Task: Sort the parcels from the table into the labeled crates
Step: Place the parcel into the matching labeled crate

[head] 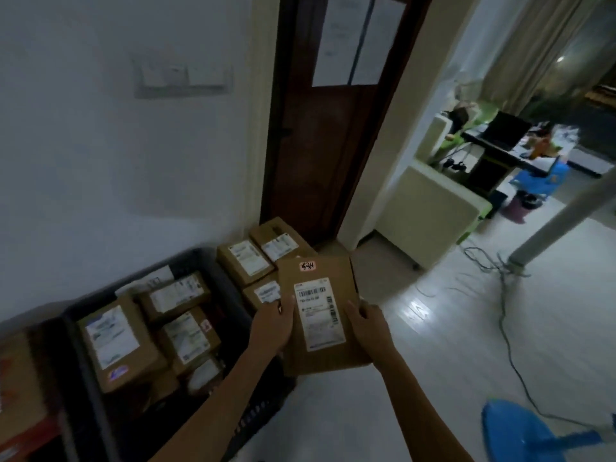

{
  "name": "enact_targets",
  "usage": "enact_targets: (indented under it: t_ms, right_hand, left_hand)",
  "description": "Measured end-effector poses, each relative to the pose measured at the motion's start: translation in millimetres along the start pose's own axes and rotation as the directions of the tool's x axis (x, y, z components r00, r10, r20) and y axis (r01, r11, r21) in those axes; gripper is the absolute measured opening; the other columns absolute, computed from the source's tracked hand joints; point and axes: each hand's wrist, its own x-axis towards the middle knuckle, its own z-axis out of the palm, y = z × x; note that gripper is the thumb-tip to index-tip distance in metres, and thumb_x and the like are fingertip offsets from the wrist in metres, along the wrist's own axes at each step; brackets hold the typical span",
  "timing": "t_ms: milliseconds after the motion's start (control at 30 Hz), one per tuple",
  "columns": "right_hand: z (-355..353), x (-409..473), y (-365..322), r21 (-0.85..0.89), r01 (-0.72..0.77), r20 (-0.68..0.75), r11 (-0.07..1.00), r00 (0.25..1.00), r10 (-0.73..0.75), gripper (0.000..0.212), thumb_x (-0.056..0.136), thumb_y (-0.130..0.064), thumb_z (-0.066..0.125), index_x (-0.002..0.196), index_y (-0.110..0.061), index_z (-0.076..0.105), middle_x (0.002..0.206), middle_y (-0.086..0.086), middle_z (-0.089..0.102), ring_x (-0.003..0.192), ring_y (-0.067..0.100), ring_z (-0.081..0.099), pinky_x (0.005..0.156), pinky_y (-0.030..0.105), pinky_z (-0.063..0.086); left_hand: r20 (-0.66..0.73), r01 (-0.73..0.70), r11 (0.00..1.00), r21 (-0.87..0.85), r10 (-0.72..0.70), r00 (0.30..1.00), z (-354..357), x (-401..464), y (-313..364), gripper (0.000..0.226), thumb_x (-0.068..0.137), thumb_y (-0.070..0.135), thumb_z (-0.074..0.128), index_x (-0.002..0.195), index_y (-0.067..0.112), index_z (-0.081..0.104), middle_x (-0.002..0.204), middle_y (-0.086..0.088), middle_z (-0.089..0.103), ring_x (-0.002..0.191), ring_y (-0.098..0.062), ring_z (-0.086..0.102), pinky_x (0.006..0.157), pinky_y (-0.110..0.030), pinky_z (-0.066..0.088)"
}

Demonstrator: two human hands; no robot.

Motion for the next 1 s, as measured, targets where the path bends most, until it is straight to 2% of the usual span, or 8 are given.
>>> enact_targets:
  t_ms: [133,233,300,367,567,700,833,1000]
  right_hand:
    - [13.4,89.2,-0.6,-0.155,0.054,0.131,0.986,0.991,-0.034,0.028,0.105,-0.040,0.048,0.095,-0.021,0.066,0.083,-0.001,0.072,0.069,0.005,0.068,0.058,0.012,0.048]
    - [40.9,159.3,11.4,-0.240,0.092,0.230,0.966,0.972,-0.035,0.036,0.102,-0.047,0.047,0.100,-0.017,0.067,0.092,0.000,0.070,0.084,0.016,0.069,0.080,0.038,0.058]
    - [60.0,196.9,23.1,-0.268,0.139,0.343,0.953,0.939,-0.040,0.034,0.102,-0.047,0.046,0.114,-0.021,0.065,0.104,0.004,0.069,0.093,0.019,0.067,0.087,0.043,0.057]
    - [73.9,219.2,33.5,-0.297,0.187,0.404,0.936,0.913,-0.054,0.035,0.103,-0.048,0.044,0.124,-0.025,0.061,0.110,0.002,0.065,0.098,0.018,0.065,0.091,0.043,0.056]
    - [97.4,264.6,47.7,-0.330,0.361,0.621,0.872,0.779,-0.087,0.024,0.104,-0.045,0.047,0.098,-0.026,0.062,0.092,-0.009,0.066,0.083,0.004,0.064,0.082,0.029,0.055]
    - [105.6,279.1,50.4,-0.316,0.443,0.705,0.839,0.701,-0.105,0.028,0.104,-0.050,0.045,0.103,-0.027,0.060,0.098,-0.006,0.064,0.084,0.003,0.059,0.074,0.022,0.046]
    - [103.9,284.9,56.6,-0.322,0.455,0.730,0.830,0.678,-0.089,0.031,0.103,-0.053,0.044,0.105,-0.026,0.059,0.097,-0.007,0.063,0.086,0.004,0.060,0.075,0.023,0.046]
    - [111.8,285.3,52.7,-0.304,0.473,0.747,0.827,0.657,-0.101,0.027,0.103,-0.049,0.045,0.101,-0.025,0.057,0.095,-0.007,0.060,0.083,0.003,0.058,0.075,0.022,0.047]
  left_hand:
    - [-0.057,0.131,0.991,0.029,-0.129,0.990,14.8,53.3,-5.7,0.051,0.107,0.045,0.034,0.066,0.021,0.050,0.061,0.001,0.052,0.057,-0.012,0.055,0.053,-0.024,0.041]
    - [-0.116,0.234,0.972,0.028,-0.229,0.967,24.7,90.6,-19.3,0.049,0.107,0.041,0.037,0.064,0.018,0.045,0.055,0.001,0.042,0.046,-0.010,0.044,0.046,-0.021,0.036]
    - [-0.172,0.323,0.945,0.055,-0.309,0.935,37.1,111.3,-32.6,0.047,0.108,0.039,0.037,0.066,0.016,0.043,0.057,-0.001,0.041,0.048,-0.012,0.042,0.044,-0.019,0.035]
    - [-0.206,0.411,0.909,0.066,-0.391,0.897,46.3,120.4,-43.5,0.042,0.108,0.039,0.038,0.073,0.017,0.046,0.064,0.000,0.048,0.054,-0.011,0.047,0.045,-0.018,0.037]
    - [-0.351,0.639,0.769,0.003,-0.597,0.721,79.4,131.4,-61.3,0.033,0.105,0.042,0.042,0.104,0.014,0.060,0.100,-0.003,0.062,0.088,-0.017,0.063,0.077,-0.032,0.054]
    - [-0.425,0.698,0.714,-0.052,-0.649,0.631,86.7,130.1,-60.7,0.030,0.104,0.042,0.045,0.099,0.016,0.059,0.094,0.000,0.064,0.083,-0.015,0.063,0.077,-0.037,0.058]
    - [-0.457,0.699,0.713,-0.053,-0.640,0.618,93.9,130.0,-60.8,0.027,0.103,0.041,0.046,0.096,0.019,0.059,0.094,0.000,0.065,0.080,-0.011,0.063,0.074,-0.036,0.058]
    - [-0.526,0.712,0.702,-0.008,-0.608,0.595,87.3,130.7,-64.2,0.032,0.102,0.045,0.046,0.114,0.018,0.060,0.108,0.000,0.064,0.090,-0.015,0.064,0.082,-0.038,0.058]
